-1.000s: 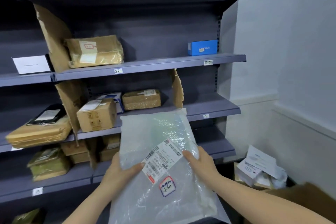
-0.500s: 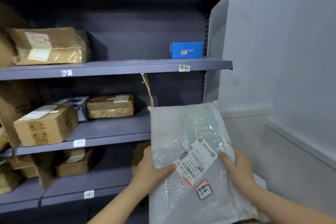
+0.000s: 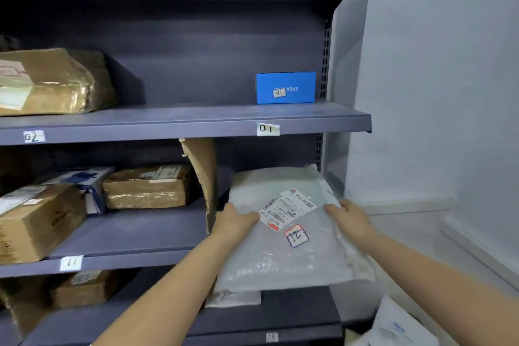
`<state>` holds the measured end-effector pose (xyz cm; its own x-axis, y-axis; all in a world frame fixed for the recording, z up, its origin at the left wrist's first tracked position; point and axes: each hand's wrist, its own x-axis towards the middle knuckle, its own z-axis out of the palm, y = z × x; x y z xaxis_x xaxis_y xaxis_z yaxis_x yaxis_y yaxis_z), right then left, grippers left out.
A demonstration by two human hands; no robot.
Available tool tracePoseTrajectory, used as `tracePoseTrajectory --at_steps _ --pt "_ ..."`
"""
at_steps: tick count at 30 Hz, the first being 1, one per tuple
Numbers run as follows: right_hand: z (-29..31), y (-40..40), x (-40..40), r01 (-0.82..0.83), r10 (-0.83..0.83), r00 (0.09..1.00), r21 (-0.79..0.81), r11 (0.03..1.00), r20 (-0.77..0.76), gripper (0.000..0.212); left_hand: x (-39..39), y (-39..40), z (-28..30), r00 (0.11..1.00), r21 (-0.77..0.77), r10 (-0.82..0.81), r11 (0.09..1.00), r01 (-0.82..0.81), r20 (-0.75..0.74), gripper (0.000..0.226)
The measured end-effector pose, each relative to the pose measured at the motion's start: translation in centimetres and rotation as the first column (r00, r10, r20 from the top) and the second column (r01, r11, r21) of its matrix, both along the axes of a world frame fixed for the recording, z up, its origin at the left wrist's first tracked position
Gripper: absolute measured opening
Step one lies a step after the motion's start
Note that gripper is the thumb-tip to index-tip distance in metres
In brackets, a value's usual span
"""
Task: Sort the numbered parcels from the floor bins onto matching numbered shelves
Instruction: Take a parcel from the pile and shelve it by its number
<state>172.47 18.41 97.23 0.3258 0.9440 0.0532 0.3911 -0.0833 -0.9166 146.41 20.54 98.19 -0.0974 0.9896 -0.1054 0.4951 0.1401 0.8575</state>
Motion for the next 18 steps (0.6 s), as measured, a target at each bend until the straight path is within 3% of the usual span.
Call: tracePoseTrajectory --at_steps 7,10,15,18 --pt "0.8 8.4 -1.0 -0.074 0.079 0.995 -0.075 0.994 0.06 0.029 0.5 8.8 2.9 0.958 -0.121 -0.015 0.992 -0.021 -0.286 0.084" --pt "0.1 10.8 -1.4 -0.082 0.094 0.99 -0.108 0.991 0.109 0.04 0.6 11.3 2.0 0.933 -0.124 -0.028 0.992 -0.018 -0.36 0.07" --pt "-1.6 12.5 -2.1 -0.107 0.132 0.979 -0.161 0.981 0.153 0.049 0.6 13.9 -0.7 0.91 -0.172 -0.042 0.985 -0.032 -0.412 0.074" --pt "-2.6 12.5 -2.0 -0.033 0.075 0.968 -0.175 0.984 0.238 0.045 1.2 14.4 -2.4 0.909 -0.216 -0.088 0.976 -0.002 -0.408 0.081"
